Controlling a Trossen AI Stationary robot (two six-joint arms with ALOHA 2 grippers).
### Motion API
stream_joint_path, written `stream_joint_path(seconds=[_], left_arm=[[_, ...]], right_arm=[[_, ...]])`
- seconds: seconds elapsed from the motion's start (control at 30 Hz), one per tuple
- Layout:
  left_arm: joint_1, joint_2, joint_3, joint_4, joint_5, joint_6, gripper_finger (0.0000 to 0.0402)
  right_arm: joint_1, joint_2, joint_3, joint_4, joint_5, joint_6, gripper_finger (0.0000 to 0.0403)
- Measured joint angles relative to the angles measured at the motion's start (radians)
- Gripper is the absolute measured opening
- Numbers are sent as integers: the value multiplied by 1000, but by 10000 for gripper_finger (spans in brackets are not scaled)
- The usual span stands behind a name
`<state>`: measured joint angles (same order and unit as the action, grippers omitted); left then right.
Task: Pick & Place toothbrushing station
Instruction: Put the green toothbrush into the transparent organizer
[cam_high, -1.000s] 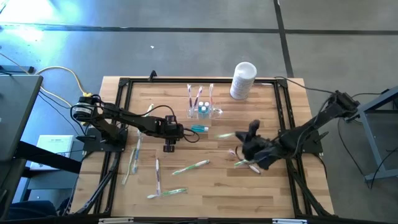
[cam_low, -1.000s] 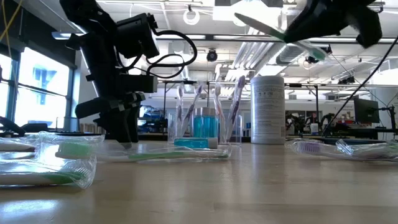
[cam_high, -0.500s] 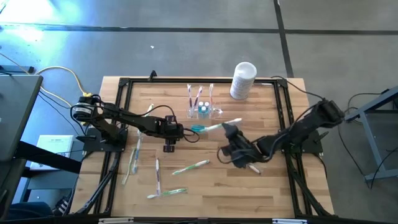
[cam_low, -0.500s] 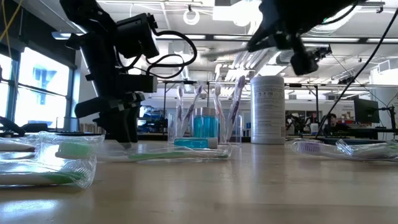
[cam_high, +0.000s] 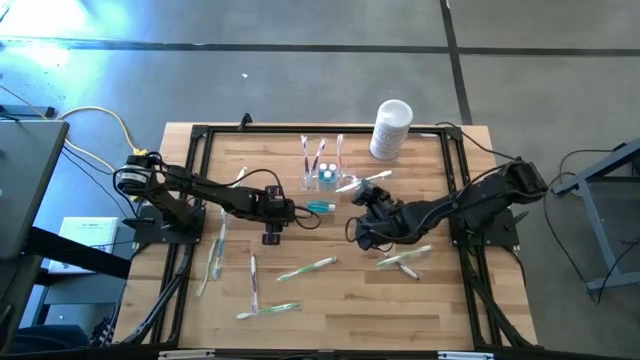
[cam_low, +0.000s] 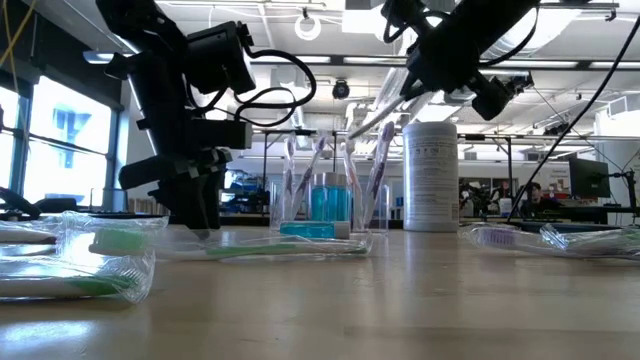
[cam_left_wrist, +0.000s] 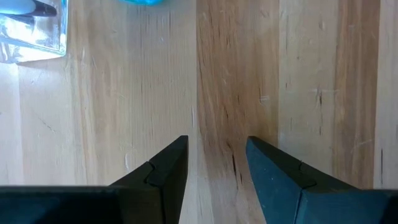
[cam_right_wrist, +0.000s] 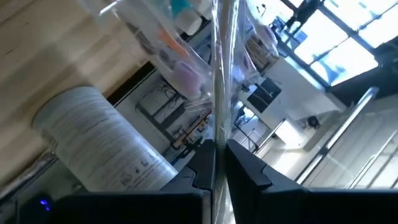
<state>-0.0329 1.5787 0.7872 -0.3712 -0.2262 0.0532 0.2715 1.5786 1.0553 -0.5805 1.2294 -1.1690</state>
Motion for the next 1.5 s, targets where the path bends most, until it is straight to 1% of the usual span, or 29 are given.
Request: stream_joint_path(seconds=[0.27,0.37,0.5,0.8,1.17,1.5], left_arm=[[0,0,0,5,0,-6,161],[0,0,0,7,0,-6,161],[0,0,0,8,0,-6,161],[0,0,-1,5,1,-5,161],[0,-3,-27,36,0,-5,161],[0,-2,-27,33,8,-6,161]], right_arm=[[-2,93,0,-30,-30,-18,13],[-16,143,0,-37,-33,-32,14],[-50,179,-1,-40,-29,-39,14],[-168,167,9,-53,-16,-59,15],[-182,167,112,-71,-21,-65,15],[-257,167,119,-124,-35,-71,15]])
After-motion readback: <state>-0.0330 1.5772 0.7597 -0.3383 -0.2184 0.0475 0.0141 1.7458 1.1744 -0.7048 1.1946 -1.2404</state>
